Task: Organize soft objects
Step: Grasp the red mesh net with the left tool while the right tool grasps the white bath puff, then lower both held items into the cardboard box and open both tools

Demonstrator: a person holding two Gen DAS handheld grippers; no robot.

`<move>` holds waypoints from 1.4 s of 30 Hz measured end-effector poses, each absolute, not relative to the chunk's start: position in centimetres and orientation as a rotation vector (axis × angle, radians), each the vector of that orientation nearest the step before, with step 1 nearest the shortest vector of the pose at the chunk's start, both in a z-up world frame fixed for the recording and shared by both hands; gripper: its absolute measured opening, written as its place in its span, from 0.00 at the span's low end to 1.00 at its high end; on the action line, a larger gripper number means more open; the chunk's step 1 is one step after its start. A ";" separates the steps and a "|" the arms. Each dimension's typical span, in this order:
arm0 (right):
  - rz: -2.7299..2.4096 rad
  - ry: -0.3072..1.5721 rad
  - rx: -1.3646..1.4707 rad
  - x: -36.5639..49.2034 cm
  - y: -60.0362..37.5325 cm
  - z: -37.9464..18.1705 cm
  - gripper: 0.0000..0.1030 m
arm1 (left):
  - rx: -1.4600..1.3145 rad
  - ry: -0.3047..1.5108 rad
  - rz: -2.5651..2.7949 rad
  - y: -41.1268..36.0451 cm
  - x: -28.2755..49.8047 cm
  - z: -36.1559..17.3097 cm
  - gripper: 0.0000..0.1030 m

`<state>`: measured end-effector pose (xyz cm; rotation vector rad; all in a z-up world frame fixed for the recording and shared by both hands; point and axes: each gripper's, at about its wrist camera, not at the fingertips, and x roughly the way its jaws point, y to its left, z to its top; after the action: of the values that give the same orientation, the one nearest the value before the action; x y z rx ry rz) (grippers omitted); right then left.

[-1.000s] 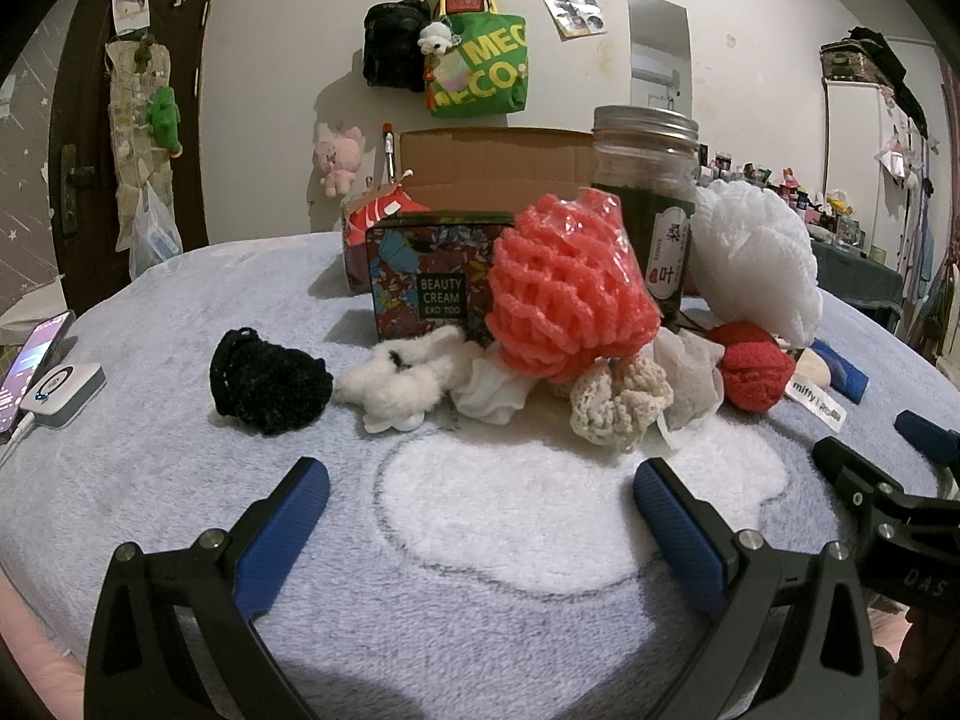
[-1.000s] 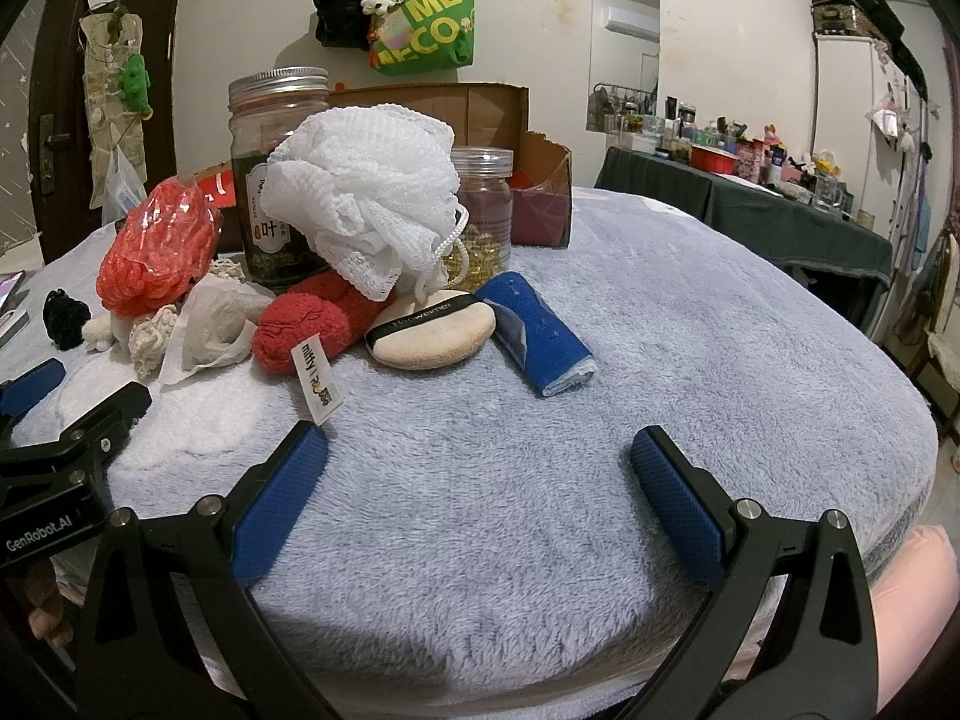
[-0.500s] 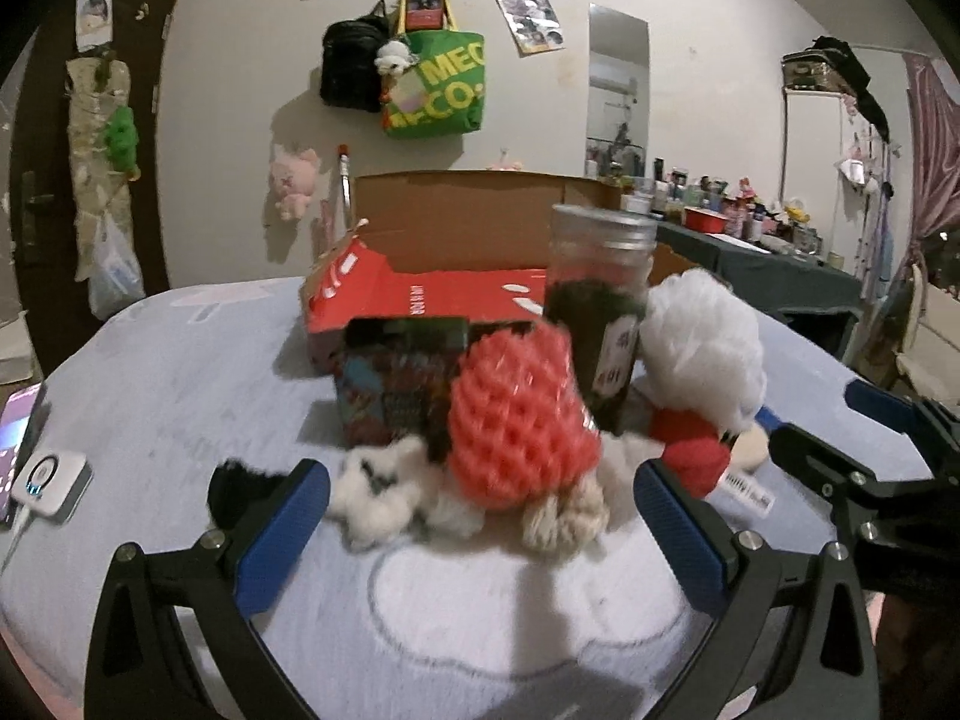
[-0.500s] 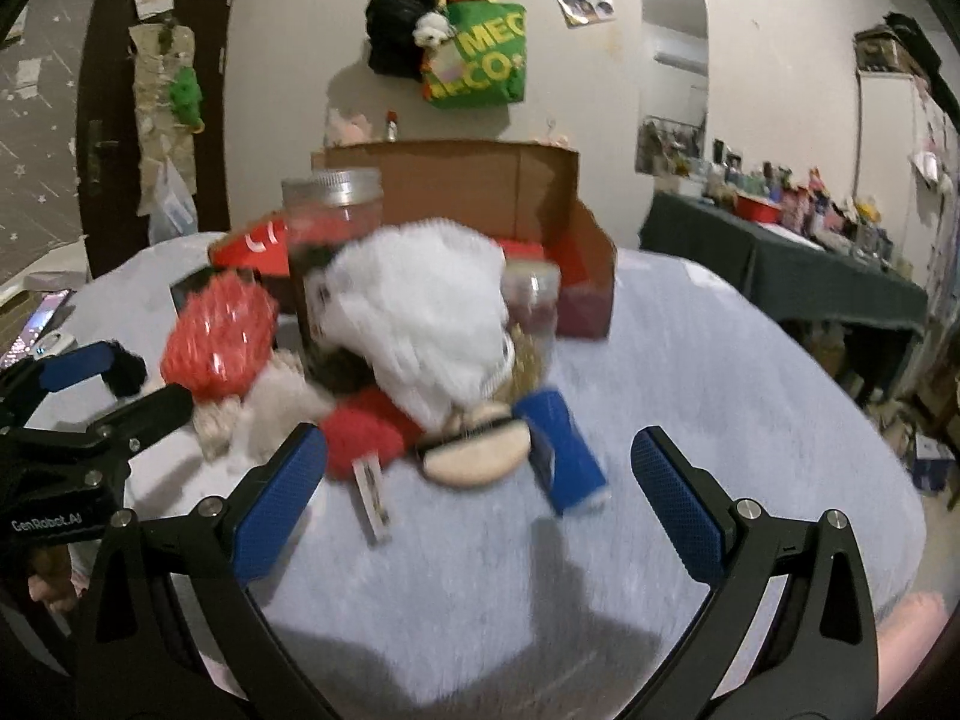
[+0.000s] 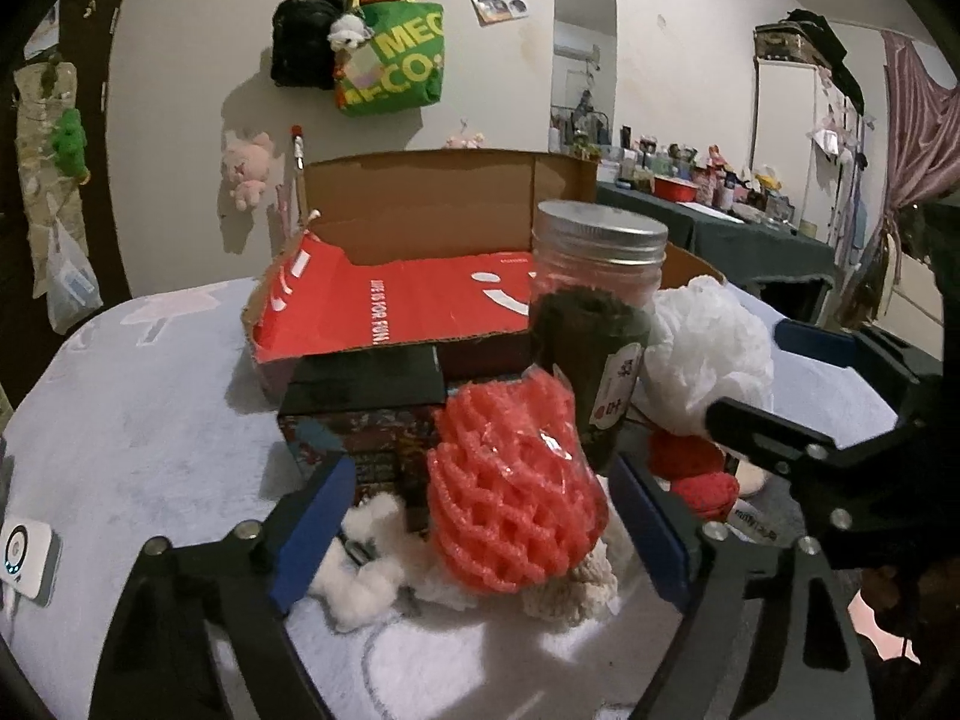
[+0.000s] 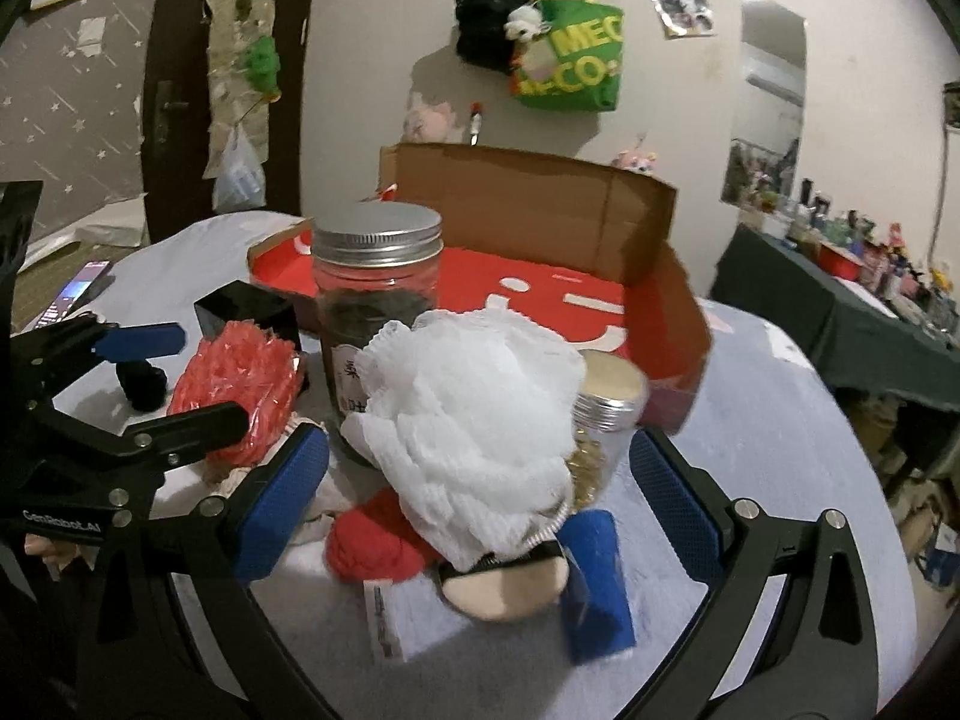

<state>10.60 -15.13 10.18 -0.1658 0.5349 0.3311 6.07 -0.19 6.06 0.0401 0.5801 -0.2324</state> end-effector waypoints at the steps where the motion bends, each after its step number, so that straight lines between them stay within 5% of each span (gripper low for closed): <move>1: 0.342 0.544 -0.163 10.9 -15.1 10.0 0.90 | 0.044 0.586 -0.239 -0.3 6.2 6.0 0.81; 5: 0.389 0.590 -0.143 11.9 -15.2 9.6 0.74 | 0.050 0.602 -0.267 -0.4 6.5 5.6 0.70; 7: 0.386 0.596 -0.141 12.0 -15.3 9.5 0.54 | 0.051 0.611 -0.291 -0.5 6.6 5.5 0.54; 8: 0.383 0.597 -0.135 12.0 -15.4 9.5 0.52 | 0.050 0.618 -0.305 -0.6 6.5 5.5 0.51; 13: 0.382 0.576 -0.085 10.8 -16.1 9.9 0.34 | 0.067 0.603 -0.320 -0.9 5.9 5.9 0.45; 30: 0.365 0.430 -0.048 7.1 -18.0 15.3 0.29 | 0.059 0.527 -0.345 0.9 5.1 11.5 0.43; 42: 0.423 0.450 -0.112 14.6 -19.0 22.1 0.29 | 0.150 0.555 -0.378 2.0 13.1 16.9 0.43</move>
<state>14.59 -19.02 22.12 -0.1117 0.4505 0.4229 13.13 2.04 16.85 0.1495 0.5552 -0.3780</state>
